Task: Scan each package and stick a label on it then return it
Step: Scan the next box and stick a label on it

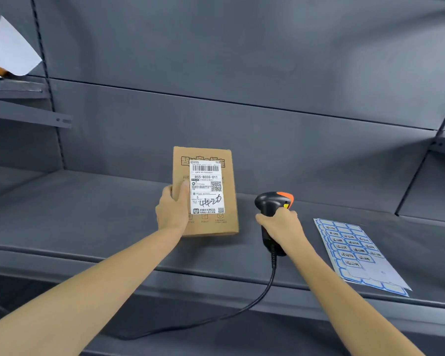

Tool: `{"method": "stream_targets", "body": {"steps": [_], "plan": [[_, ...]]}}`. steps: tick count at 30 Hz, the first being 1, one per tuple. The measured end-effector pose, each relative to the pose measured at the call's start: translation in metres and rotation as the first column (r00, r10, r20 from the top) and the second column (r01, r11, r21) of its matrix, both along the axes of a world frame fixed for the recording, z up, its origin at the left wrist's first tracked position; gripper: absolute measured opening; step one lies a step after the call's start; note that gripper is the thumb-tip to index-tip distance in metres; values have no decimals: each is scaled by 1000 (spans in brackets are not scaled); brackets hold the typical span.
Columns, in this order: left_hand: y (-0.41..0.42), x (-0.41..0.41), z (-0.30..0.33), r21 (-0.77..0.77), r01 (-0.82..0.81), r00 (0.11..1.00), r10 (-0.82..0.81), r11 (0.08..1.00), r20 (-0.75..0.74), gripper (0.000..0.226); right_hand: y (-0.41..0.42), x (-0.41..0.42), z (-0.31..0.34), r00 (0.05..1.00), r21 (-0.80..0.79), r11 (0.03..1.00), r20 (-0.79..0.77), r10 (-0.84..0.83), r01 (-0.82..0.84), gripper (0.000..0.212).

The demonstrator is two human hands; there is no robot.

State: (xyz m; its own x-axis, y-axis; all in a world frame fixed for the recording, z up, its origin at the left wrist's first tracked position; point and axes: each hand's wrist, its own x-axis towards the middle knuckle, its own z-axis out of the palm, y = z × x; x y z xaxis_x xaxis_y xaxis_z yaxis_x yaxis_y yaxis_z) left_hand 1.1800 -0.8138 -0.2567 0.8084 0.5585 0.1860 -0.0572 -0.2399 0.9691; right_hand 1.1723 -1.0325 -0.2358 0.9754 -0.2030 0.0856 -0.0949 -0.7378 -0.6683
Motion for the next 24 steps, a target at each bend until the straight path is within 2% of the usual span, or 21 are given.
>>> {"method": "stream_targets", "body": {"steps": [3, 7, 11, 14, 17, 19, 21, 22, 24], "plan": [[1, -3, 4, 21, -4, 996, 5, 1000, -85, 49, -3, 6, -12, 1000, -167, 986, 11, -28, 29, 33], [5, -7, 14, 125, 44, 971, -13, 991, -239, 59, -2, 10, -25, 1000, -253, 967, -15, -25, 21, 35], [3, -13, 22, 264, 104, 939, -8, 959, -343, 50, -1, 15, -36, 999, -265, 963, 5, -53, 52, 38], [0, -19, 23, 340, 143, 919, 2, 930, -394, 50, -1, 17, -40, 997, -328, 941, 49, -68, 80, 49], [-3, -21, 20, 392, 189, 892, 9, 900, -452, 54, -2, 16, -43, 996, -488, 871, 80, -23, 60, 53], [-4, -20, 15, 404, 223, 881, -5, 887, -474, 49, -10, 15, -42, 981, -602, 792, 191, 18, 103, 40], [-5, -19, 11, 406, 239, 882, -22, 882, -471, 44, -28, 11, -37, 958, -643, 741, 287, 0, 193, 30], [-5, -19, 10, 404, 243, 884, -29, 882, -467, 43, -42, 10, -34, 966, -595, 775, 247, -77, 214, 32], [-5, -19, 11, 402, 246, 885, -36, 882, -463, 44, -77, 11, -26, 962, -421, 867, 65, -264, 266, 37]]}}
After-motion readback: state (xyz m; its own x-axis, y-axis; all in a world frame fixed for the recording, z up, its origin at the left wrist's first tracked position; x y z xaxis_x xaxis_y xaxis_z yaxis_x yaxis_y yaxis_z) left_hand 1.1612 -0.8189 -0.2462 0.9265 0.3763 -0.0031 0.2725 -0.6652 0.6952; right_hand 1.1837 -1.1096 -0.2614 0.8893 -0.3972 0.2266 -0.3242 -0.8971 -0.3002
